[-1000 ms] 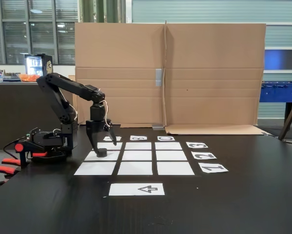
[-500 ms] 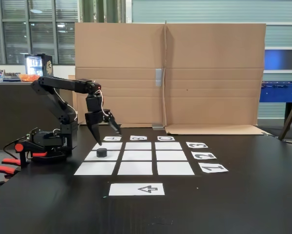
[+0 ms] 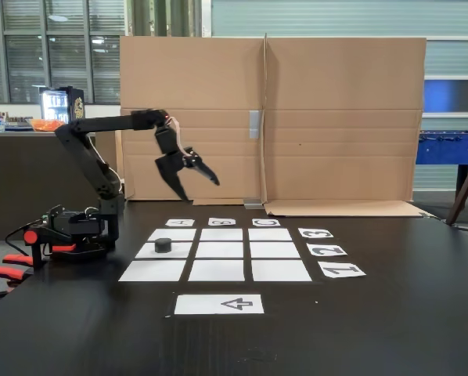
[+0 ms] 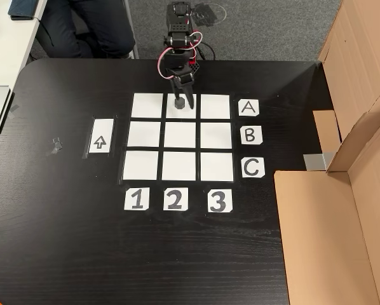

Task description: Pick up a new token and place it in the grid on square A2.

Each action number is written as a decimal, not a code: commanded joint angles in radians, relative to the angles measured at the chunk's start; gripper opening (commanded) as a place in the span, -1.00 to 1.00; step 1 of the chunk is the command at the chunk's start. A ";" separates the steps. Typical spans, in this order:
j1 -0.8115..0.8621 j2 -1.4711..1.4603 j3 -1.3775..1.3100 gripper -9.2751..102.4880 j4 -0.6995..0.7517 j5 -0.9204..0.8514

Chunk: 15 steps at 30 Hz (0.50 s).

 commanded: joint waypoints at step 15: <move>-0.431 -0.216 -0.416 -0.09 0.003 0.279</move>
